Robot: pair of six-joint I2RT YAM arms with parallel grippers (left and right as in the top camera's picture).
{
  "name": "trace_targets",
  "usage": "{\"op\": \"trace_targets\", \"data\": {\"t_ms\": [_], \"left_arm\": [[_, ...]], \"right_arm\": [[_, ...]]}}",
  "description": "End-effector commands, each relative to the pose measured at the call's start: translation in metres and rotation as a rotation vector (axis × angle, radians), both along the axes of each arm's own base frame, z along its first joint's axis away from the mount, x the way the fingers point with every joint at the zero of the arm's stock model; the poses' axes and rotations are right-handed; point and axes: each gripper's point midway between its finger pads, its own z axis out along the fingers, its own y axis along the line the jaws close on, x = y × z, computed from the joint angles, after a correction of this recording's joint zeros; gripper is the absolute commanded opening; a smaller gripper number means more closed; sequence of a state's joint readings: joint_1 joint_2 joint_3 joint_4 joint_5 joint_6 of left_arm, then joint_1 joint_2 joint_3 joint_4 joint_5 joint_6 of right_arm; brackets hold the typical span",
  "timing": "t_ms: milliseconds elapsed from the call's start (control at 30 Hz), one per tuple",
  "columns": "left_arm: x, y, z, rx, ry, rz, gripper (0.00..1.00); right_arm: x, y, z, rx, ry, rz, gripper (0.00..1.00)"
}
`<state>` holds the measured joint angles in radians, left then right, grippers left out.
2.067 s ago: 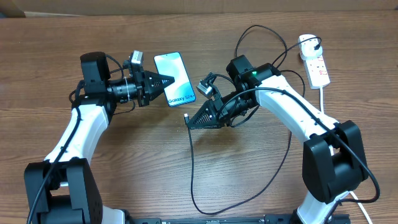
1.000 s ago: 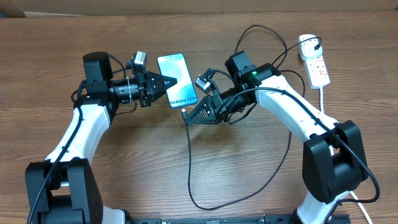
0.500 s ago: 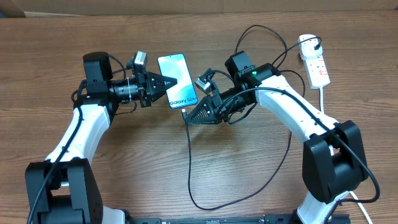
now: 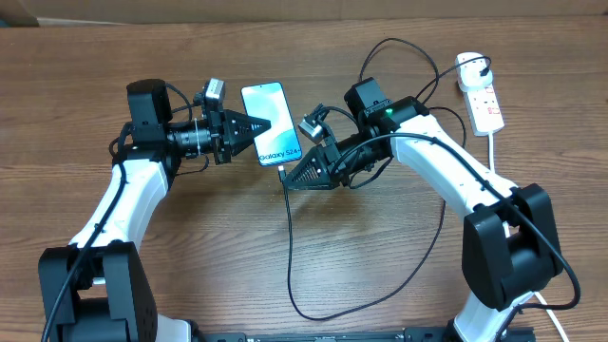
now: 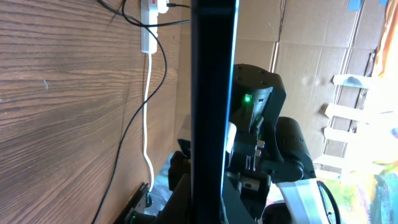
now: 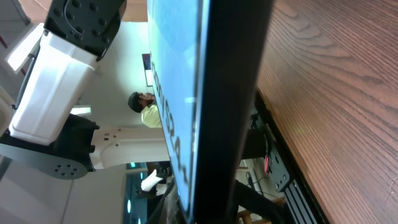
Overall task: Plug charger to phone and switch on socket
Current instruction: 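Align the plug in the right gripper with the phone's bottom port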
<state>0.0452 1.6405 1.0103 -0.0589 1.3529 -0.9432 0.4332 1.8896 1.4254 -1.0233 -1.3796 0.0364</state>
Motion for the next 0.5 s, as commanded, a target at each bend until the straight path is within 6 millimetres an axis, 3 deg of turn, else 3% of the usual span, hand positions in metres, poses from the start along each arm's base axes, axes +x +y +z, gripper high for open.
{"op": "trace_targets", "data": {"t_ms": [0, 467], "left_arm": [[-0.0015, -0.0021, 0.0052, -0.003, -0.038, -0.018, 0.04], [-0.0007, -0.0019, 0.0043, 0.001, -0.036, -0.012, 0.04]], "right_arm": [[0.0021, -0.0063, 0.0104, 0.018, -0.006, -0.018, 0.04], [0.0025, -0.0063, 0.0104, 0.019, -0.009, -0.019, 0.04]]}}
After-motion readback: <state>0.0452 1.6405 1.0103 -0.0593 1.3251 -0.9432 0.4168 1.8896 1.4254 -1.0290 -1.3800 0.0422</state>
